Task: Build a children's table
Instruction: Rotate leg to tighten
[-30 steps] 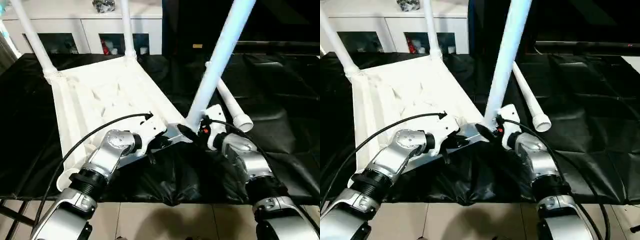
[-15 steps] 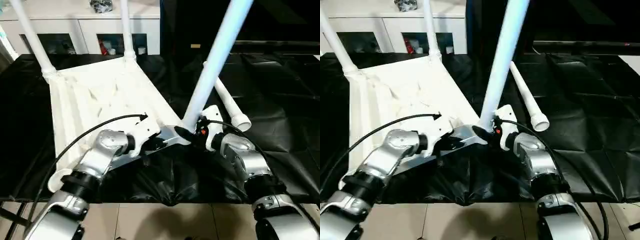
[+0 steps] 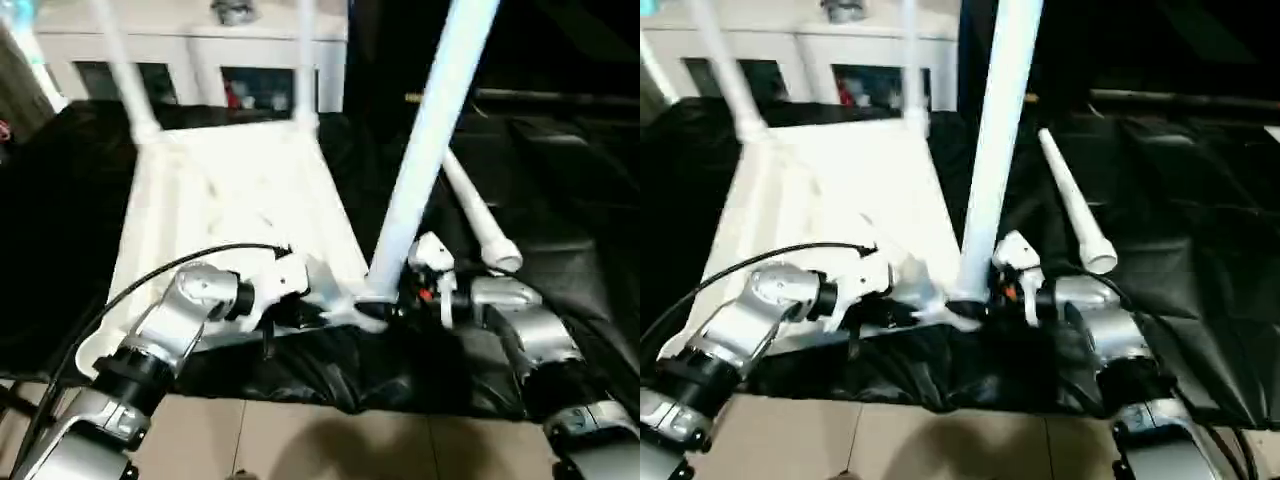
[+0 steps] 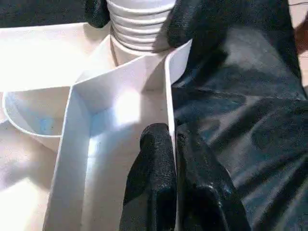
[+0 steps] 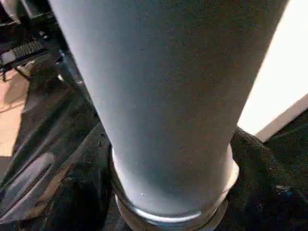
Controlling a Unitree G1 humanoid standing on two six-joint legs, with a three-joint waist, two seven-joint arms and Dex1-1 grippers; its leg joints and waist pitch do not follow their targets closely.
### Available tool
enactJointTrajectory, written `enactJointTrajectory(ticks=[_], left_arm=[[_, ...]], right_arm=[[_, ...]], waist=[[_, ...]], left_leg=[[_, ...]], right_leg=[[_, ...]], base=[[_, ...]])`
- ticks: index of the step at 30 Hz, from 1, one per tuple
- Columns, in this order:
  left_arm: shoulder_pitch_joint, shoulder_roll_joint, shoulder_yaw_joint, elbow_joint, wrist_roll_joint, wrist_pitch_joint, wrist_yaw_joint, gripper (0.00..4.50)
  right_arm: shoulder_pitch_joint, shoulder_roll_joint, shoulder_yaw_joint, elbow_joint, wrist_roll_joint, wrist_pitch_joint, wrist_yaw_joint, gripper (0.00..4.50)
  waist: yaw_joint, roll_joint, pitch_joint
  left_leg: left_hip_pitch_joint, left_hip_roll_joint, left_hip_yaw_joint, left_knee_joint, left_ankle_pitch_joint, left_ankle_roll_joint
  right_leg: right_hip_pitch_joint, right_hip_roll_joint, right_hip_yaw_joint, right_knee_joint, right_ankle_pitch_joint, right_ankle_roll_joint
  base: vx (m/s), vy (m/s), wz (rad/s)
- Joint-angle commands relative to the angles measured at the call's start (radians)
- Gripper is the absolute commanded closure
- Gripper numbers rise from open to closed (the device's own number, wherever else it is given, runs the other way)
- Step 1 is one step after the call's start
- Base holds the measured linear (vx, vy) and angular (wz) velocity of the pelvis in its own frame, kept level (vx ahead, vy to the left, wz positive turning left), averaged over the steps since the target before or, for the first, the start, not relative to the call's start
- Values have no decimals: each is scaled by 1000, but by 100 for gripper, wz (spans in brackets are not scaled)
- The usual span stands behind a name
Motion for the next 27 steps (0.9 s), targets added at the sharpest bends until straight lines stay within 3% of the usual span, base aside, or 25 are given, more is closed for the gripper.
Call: enactJointTrajectory(ticks=[1, 6, 8, 10, 13, 15, 17, 18, 19, 21, 22, 27], left_arm=[[-9, -6, -49, -46, -15, -34, -90, 450], [-22, -14, -41, -18, -3, -34, -65, 450], [-34, -39, -24, 4, -4, -22, -16, 450], [-45, -62, -8, 20, -1, -14, 32, 450], [-79, -118, 24, 59, 10, 23, 152, 450], [-120, -188, 60, 104, 20, 72, 291, 450], [-139, -219, 75, 125, 29, 94, 356, 450], [-157, -252, 95, 148, 33, 120, 426, 450], [-170, -276, 110, 166, 37, 137, 474, 450], [-194, -338, 139, 206, 42, 160, 586, 450], [-195, -349, 140, 211, 44, 160, 601, 450], [-183, -366, 119, 213, 66, 130, 613, 450]], right_arm=[[35, -19, 22, 63, -44, 25, -14, 175], [47, -3, 28, 60, -44, 28, -37, 175], [32, 29, 5, 100, -50, 20, -125, 175], [13, 55, -17, 142, -60, 1, -218, 175], [-33, 108, -69, 231, -57, -2, -396, 175], [-83, 170, -123, 311, -36, -1, -571, 175], [-105, 198, -143, 342, -29, -7, -643, 175], [-128, 223, -159, 372, -24, -11, -714, 175], [-145, 239, -170, 397, -21, -15, -764, 175], [-193, 284, -200, 460, -6, -29, -878, 175], [-204, 293, -207, 474, -1, -31, -897, 175], [-247, 324, -219, 531, -11, -60, -929, 175]], waist=[[-8, 4, -65], [-9, 4, -67], [-10, 5, -66], [-16, 5, -64], [-40, 2, -55], [-54, 3, -57], [-67, 3, -60], [-71, 5, -64], [-79, 10, -63], [-82, 2, -66], [-85, 3, -67], [-82, -4, -71]], left_leg=[[4, 24, 0, -76, -232, 47], [3, 24, -2, -77, -230, 39], [2, 23, -1, -77, -231, 37], [8, 20, -3, -78, -271, 21], [16, 10, -9, -76, -342, 3], [15, 8, -12, -74, -345, 2], [6, 7, -15, -74, -344, 9], [-1, 8, -20, -76, -332, 14], [-4, 11, -19, -76, -328, 17], [3, 5, -17, -71, -321, 23], [-1, 6, -17, -71, -311, 29], [-12, 8, -13, -71, -261, 62]], right_leg=[[53, -54, 52, -78, -352, -173], [55, -53, 53, -77, -338, -173], [55, -54, 54, -80, -343, -174], [52, -56, 50, -88, -419, -148], [46, -53, 35, -108, -557, -101], [44, -53, 29, -115, -587, -78], [52, -54, 23, -117, -581, -68], [60, -54, 19, -116, -558, -67], [53, -53, 18, -118, -534, -76], [48, -53, 20, -118, -509, -99], [50, -54, 23, -113, -482, -116], [55, -56, 28, -104, -428, -134]], base=[[0, 0, 0], [0, 0, 0], [0, 0, 0], [0, 0, 0], [0, 0, 0], [0, 0, 0], [0, 0, 0], [0, 0, 0], [0, 0, 0], [0, 0, 0], [0, 0, 0], [0, 0, 0]])
